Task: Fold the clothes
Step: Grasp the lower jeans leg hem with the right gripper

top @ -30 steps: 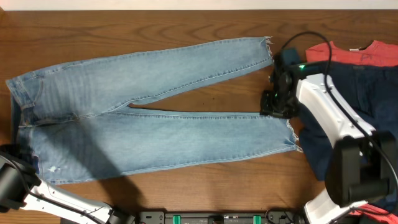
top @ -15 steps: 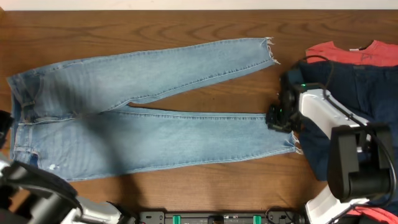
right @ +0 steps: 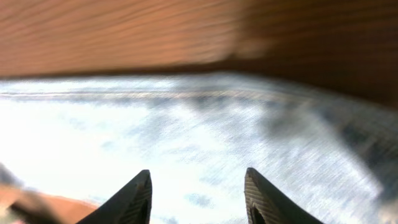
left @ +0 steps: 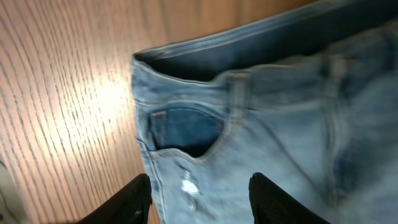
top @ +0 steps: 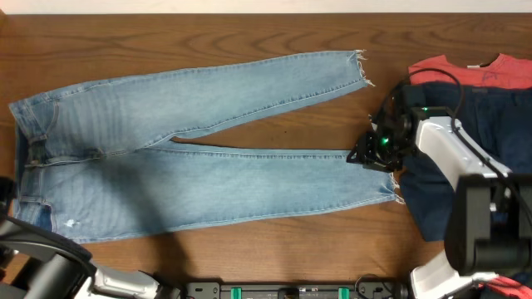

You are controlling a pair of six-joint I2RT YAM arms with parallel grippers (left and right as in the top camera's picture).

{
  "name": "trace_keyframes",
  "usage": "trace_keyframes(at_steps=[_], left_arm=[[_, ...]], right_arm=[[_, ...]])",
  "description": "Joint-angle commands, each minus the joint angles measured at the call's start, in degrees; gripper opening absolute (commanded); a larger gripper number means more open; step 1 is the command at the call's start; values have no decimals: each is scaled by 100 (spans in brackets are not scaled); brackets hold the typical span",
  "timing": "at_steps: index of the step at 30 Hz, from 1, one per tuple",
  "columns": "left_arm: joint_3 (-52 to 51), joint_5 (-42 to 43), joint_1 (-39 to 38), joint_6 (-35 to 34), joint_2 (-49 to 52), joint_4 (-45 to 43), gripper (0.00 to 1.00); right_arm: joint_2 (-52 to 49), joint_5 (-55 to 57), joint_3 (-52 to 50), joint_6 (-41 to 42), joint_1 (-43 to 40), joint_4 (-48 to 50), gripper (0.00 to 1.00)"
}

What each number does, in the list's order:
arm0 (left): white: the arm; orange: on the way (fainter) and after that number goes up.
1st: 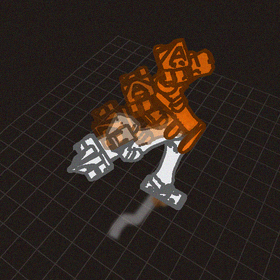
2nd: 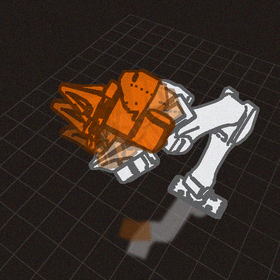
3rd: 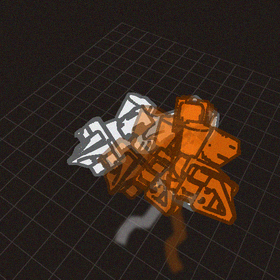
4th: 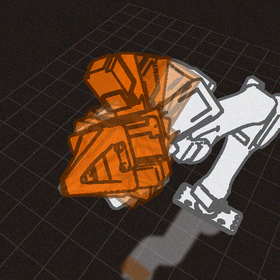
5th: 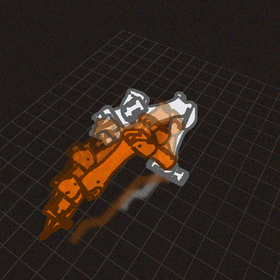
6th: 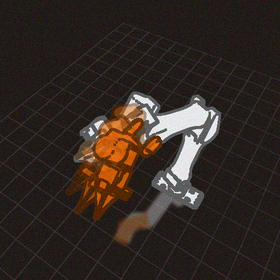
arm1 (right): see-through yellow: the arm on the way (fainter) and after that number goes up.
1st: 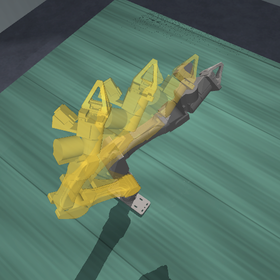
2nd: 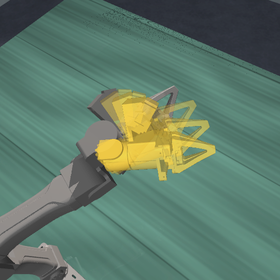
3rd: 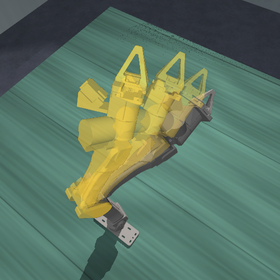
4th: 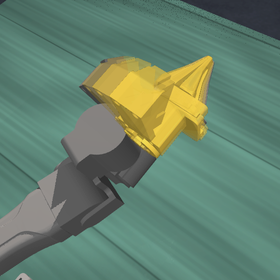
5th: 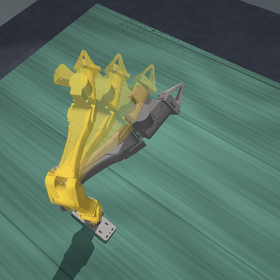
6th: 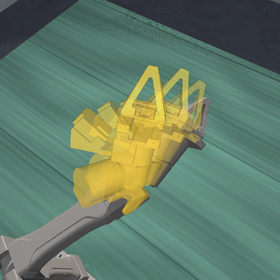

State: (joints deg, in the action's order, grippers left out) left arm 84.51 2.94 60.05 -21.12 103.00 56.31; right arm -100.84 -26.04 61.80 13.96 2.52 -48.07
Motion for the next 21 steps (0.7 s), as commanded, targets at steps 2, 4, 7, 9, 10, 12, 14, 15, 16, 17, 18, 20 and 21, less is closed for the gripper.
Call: trace_keyframes(at_steps=[2,4,7,9,10,12,14,15,16,17,18,20,21], left_arm=[[-372,-35,289,-105,238,-254,53],[-463,-39,400,-101,361,-315,53],[-492,-46,525,11,616,-402,52],[-492,-55,603,57,811,-448,52],[-494,-66,643,68,927,-472,52],[-494,-66,693,157,1139,-514,52],[-494,-66,723,234,1331,-584,52],[-494,-63,741,249,1429,-651,52],[-494,-63,758,284,1510,-721,52],[-494,-61,774,339,1578,-787,52],[-494,-63,789,367,1626,-848,52],[-494,-61,809,398,1681,-914,52],[-494,-61,809,398,1683,-935,52]], right_arm=[[846,-455,157,-372,181,-343,49],[1091,-389,157,-295,205,-540,50],[1298,-105,157,-48,205,-876,52],[1314,179,149,103,203,-1167,56],[1298,273,120,181,199,-1307,57],[1292,293,4,219,199,-1419,57],[1292,354,-160,354,197,-1388,57],[1292,382,-267,455,195,-1320,57],[1292,378,-380,496,186,-1224,57],[1292,378,-487,551,173,-1139,57],[1292,374,-573,599,157,-1075,57],[1292,382,-769,669,149,-920,57],[1292,404,-844,693,149,-848,57]])
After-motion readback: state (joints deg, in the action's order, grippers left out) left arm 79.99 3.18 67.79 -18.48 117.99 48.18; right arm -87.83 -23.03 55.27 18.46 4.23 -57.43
